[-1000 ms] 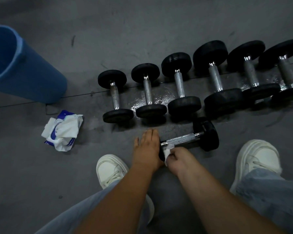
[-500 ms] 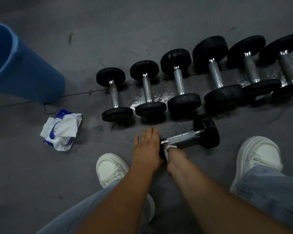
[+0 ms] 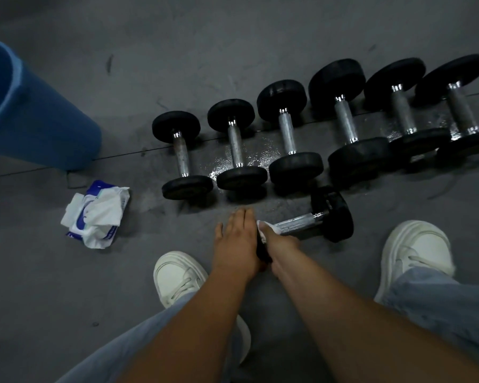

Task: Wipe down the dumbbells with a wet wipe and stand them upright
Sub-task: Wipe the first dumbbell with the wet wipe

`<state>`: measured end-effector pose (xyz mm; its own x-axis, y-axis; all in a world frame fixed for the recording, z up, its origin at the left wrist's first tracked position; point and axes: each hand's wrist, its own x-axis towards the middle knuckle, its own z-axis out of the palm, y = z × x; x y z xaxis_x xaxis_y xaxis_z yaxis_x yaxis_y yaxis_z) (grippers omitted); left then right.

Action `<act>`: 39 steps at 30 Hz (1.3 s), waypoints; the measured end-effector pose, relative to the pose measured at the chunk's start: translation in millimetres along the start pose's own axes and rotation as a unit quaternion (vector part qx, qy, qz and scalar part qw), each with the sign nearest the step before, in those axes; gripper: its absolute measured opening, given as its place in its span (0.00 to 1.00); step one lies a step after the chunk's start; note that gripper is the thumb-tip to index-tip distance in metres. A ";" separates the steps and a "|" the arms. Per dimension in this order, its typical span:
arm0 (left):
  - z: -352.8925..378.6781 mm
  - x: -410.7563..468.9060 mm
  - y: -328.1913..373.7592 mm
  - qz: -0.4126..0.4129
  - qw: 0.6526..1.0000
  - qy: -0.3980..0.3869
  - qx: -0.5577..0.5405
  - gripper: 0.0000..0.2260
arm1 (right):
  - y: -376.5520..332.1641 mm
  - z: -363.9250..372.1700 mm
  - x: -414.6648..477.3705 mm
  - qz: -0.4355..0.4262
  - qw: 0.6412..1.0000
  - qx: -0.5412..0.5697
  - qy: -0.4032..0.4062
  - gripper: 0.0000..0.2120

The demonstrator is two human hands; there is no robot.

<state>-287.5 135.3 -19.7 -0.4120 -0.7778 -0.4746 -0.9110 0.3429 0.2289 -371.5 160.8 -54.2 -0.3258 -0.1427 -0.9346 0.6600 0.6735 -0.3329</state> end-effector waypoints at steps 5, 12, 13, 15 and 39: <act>0.5 1.2 -1.1 -0.005 1.000 -0.010 -0.003 0.48 | 3.5 -2.6 -2.7 -0.047 0.997 -0.057 -0.024 0.21; 3.4 0.4 -1.1 -0.004 1.000 0.005 0.007 0.47 | 5.4 -0.6 8.3 -0.039 0.996 -0.060 -0.049 0.12; 2.7 0.0 -0.5 -0.002 1.000 0.004 0.007 0.47 | 8.2 -4.7 8.7 -0.066 0.991 -0.093 -0.064 0.12; 3.5 -0.9 0.1 0.000 1.000 0.015 0.010 0.45 | 15.4 -14.0 9.3 -0.116 0.983 -0.128 -0.069 0.16; 3.6 0.2 -0.9 -0.001 1.000 0.001 -0.009 0.45 | -7.5 -11.2 2.1 0.007 0.995 0.028 -0.092 0.09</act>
<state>-286.8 136.7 -23.1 -0.4098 -0.7793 -0.4741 -0.9116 0.3311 0.2436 -384.7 163.6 -52.3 -0.1909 -0.2668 -0.9447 0.7022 0.6353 -0.3213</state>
